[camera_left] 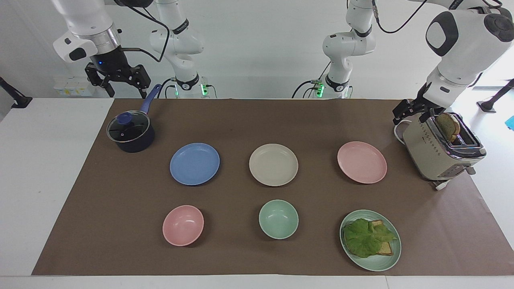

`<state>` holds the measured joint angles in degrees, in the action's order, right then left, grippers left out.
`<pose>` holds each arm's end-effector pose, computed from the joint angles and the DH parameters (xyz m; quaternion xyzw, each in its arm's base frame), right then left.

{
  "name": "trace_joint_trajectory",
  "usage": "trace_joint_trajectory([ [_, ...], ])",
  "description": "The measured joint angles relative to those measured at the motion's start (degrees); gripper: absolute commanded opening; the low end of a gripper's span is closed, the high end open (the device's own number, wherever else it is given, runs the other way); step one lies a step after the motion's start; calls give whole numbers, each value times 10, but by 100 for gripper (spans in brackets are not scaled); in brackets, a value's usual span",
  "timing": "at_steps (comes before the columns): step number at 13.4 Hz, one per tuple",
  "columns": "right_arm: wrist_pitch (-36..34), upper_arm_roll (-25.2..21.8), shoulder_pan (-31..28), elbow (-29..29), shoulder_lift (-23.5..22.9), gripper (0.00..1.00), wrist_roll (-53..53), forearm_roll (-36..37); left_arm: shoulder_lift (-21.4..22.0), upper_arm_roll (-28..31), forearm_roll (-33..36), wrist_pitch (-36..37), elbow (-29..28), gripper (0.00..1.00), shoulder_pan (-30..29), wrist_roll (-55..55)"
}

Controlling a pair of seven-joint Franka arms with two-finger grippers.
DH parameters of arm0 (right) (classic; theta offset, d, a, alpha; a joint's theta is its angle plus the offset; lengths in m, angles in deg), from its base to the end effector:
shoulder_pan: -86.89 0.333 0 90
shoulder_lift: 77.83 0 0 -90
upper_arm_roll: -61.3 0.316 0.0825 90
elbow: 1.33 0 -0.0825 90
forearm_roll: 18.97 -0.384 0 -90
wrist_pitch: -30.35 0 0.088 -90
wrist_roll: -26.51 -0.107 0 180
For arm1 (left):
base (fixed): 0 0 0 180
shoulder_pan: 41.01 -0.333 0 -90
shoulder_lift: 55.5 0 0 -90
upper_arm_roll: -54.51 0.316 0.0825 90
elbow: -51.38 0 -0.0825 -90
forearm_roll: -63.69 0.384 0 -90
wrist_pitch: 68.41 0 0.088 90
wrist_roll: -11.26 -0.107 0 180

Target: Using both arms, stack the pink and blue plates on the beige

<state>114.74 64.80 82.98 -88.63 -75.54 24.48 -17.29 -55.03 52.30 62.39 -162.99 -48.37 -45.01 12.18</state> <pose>0.5320 -0.0064 0.6597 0.9996 -0.0227 -0.0052 0.0159 0.5509 0.0149 0.5553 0.9988 0.0250 -0.0409 0.0114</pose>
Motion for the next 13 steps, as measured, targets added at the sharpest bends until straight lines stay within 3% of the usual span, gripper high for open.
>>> trace_joint_trajectory([
  [6,0,0,0,0,0,100,0,0,-6,0,0,-154,-148,100,-3,0],
  [9,0,0,0,0,0,100,0,0,-38,0,0,-238,-209,100,-9,0],
  [13,0,0,0,0,0,100,0,0,-73,0,0,-302,-248,100,-17,2],
])
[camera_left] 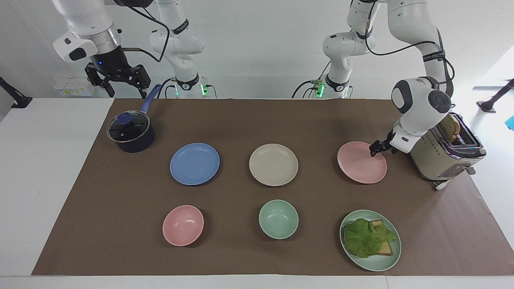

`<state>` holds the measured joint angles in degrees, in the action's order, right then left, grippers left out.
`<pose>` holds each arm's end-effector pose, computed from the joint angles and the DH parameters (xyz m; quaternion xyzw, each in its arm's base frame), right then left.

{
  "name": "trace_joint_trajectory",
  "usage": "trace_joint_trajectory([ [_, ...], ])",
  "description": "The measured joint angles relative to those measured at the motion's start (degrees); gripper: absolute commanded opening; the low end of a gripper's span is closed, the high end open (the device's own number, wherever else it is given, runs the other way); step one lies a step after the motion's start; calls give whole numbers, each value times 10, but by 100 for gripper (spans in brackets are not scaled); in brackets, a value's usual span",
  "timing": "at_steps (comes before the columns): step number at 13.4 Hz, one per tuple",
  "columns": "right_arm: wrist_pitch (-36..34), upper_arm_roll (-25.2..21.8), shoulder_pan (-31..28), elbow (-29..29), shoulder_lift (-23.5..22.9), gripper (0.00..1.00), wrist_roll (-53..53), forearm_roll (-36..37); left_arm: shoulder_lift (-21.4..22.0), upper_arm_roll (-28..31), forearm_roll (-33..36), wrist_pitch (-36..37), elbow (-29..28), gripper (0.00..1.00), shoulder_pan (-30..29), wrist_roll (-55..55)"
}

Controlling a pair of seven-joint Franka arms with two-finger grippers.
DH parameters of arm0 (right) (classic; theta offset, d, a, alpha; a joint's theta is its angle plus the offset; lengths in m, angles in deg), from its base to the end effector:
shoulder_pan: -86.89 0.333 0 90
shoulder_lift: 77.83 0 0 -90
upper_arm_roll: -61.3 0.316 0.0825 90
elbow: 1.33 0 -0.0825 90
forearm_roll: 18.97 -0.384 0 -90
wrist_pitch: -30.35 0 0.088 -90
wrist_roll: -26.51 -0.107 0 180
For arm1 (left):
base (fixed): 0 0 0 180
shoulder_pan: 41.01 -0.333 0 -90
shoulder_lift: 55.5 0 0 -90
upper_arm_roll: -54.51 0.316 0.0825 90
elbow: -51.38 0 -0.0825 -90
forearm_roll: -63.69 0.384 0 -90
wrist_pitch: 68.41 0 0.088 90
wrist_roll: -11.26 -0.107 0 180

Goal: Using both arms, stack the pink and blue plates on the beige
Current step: 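Reach the left gripper to the pink plate rim and grasp it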

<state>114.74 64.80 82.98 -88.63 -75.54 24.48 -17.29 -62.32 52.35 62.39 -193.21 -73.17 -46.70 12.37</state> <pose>0.5320 -0.0064 0.6597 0.9996 -0.0227 -0.0052 0.0159 0.5364 0.0324 0.3288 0.9972 0.0474 -0.0570 0.0124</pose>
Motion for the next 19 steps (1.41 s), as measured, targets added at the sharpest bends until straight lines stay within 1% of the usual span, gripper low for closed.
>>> trace_joint_trajectory([
  [1,0,0,0,0,0,100,0,0,-2,0,0,-5,-5,100,-2,2],
  [2,0,0,0,0,0,100,0,0,-1,0,0,-6,-9,88,-4,7],
  [3,0,0,0,0,0,100,0,0,-1,0,0,-7,-11,61,-6,15],
  [4,0,0,0,0,0,100,0,0,-1,0,0,-7,-11,41,-7,26],
  [6,0,0,0,0,0,100,0,0,0,0,0,-7,-15,16,-8,54],
  [7,0,0,0,0,0,100,0,0,0,0,0,-7,-17,7,-8,65],
  [8,0,0,0,0,0,100,0,0,0,0,0,-7,-18,0,-8,72],
  [12,0,0,0,0,0,100,0,0,7,-1,-1,0,-16,0,-8,79],
  [14,0,0,0,0,0,100,0,0,11,-1,-1,29,-4,0,-8,79],
  [16,0,0,0,0,0,100,0,0,14,-2,-10,99,38,0,-8,79],
  [19,0,0,0,0,0,100,0,0,20,-5,-73,219,141,0,-8,83],
])
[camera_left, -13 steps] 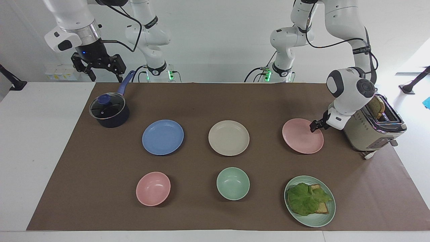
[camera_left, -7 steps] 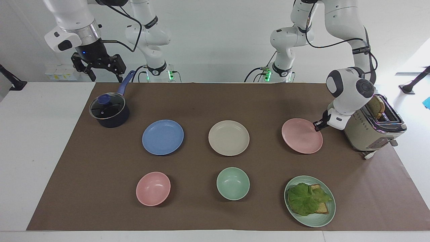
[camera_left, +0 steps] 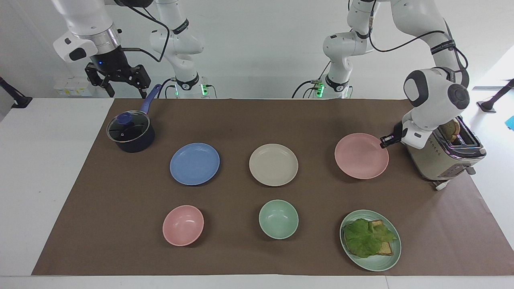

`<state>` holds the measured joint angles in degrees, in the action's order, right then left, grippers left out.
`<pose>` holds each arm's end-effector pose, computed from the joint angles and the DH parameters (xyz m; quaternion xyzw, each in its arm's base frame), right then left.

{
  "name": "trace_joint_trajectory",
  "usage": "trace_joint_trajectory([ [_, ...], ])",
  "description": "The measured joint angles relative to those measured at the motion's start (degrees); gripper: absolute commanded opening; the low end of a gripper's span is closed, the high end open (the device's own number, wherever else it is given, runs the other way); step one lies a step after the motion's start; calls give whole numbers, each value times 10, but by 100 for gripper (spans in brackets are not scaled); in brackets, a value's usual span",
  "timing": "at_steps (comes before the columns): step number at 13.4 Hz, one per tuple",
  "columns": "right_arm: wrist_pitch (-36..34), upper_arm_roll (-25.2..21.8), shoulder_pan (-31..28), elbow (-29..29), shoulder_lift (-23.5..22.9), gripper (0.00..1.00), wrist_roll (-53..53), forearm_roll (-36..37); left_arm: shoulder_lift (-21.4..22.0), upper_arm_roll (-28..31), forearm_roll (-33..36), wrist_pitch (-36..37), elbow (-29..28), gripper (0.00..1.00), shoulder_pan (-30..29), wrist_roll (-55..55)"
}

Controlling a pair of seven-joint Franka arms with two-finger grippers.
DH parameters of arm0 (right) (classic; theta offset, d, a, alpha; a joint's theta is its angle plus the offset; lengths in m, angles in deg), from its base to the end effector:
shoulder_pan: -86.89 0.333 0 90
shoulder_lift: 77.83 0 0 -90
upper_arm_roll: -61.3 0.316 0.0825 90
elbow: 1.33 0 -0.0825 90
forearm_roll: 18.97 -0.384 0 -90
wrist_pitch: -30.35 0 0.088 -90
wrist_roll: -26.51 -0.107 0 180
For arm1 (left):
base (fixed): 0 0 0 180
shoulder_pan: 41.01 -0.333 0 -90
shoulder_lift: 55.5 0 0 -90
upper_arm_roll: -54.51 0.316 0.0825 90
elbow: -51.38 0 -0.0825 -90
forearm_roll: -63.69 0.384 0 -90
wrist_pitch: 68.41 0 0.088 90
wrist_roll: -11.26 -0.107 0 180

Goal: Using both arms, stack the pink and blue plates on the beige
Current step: 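Reach the left gripper to the pink plate rim and grasp it, then carry the pink plate with the left gripper onto the beige plate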

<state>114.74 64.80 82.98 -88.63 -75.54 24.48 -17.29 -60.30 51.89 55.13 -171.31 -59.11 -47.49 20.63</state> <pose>0.5320 -0.0064 0.6597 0.9996 -0.0227 -0.0052 0.0159 0.5540 0.0252 0.4291 0.9819 0.1383 -0.1110 0.0672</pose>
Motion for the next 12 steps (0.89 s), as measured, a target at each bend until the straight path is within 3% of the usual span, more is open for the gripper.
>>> trace_joint_trajectory([
  [4,0,0,0,0,0,100,0,0,5,-38,-44,42,51,0,16,90],
  [12,0,0,0,0,0,100,0,0,2,-52,-74,-40,34,0,198,254],
])
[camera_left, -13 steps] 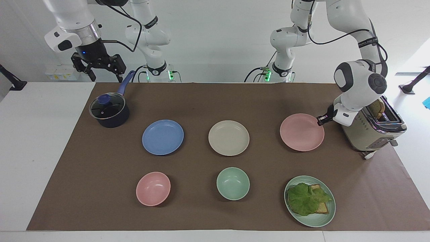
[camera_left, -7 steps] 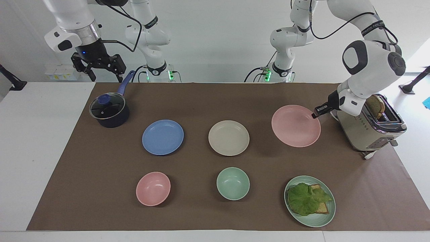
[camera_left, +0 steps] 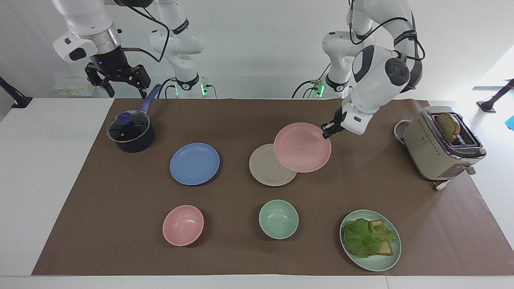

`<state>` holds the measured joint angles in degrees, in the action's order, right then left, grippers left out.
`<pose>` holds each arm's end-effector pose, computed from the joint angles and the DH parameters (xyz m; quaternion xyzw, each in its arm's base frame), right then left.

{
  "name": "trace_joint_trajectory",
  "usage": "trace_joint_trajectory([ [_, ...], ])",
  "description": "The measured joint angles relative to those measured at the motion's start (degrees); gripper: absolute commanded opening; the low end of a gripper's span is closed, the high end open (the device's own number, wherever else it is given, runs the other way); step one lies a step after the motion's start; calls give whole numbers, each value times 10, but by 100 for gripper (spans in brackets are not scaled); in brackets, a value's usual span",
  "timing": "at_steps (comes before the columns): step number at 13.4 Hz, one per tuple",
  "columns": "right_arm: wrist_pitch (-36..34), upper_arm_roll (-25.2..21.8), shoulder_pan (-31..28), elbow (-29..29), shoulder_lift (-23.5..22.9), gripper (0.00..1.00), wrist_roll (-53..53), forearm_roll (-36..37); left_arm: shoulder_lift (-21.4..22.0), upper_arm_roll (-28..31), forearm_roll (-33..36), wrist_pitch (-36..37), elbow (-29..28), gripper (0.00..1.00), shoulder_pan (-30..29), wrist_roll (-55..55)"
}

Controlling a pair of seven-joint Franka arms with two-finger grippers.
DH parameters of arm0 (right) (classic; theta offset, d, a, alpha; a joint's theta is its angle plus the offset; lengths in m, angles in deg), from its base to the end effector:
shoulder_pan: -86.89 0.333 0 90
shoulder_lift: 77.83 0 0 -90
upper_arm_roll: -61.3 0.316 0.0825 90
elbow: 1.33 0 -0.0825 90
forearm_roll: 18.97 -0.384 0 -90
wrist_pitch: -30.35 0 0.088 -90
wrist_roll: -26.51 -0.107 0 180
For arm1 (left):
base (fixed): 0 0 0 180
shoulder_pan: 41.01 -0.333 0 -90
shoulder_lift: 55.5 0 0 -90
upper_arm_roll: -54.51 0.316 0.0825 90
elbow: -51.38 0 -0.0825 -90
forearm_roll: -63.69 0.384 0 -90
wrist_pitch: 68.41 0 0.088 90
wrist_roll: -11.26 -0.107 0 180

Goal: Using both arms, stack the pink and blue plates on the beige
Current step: 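Carry the pink plate with the left gripper onto the beige plate, then release the pink plate and retract the left gripper to rest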

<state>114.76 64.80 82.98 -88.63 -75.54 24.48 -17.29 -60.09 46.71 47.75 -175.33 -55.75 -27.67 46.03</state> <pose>0.5320 -0.0064 0.6597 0.9996 -0.0227 -0.0050 0.0159 0.5289 -0.2253 0.4653 0.9763 0.1628 -0.1004 0.1010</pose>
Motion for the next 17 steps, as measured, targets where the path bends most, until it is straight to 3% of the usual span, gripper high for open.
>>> trace_joint_trajectory([
  [4,0,0,0,0,0,100,0,0,-22,0,-1,-126,-63,0,58,27],
  [10,0,0,0,0,0,100,0,0,-64,0,-1,-200,-97,0,84,27],
  [11,0,0,0,0,0,100,0,0,-65,0,-1,-202,-99,28,87,27],
  [12,0,0,0,0,0,100,0,0,-65,0,-1,-202,-99,74,89,27],
  [13,0,0,0,0,0,100,0,0,-65,0,-1,-203,-99,95,89,26],
  [14,0,0,0,0,0,100,0,0,-65,1,-1,-205,-98,100,89,26],
  [17,0,0,0,0,0,100,0,0,-65,5,-1,-205,-96,100,89,26],
])
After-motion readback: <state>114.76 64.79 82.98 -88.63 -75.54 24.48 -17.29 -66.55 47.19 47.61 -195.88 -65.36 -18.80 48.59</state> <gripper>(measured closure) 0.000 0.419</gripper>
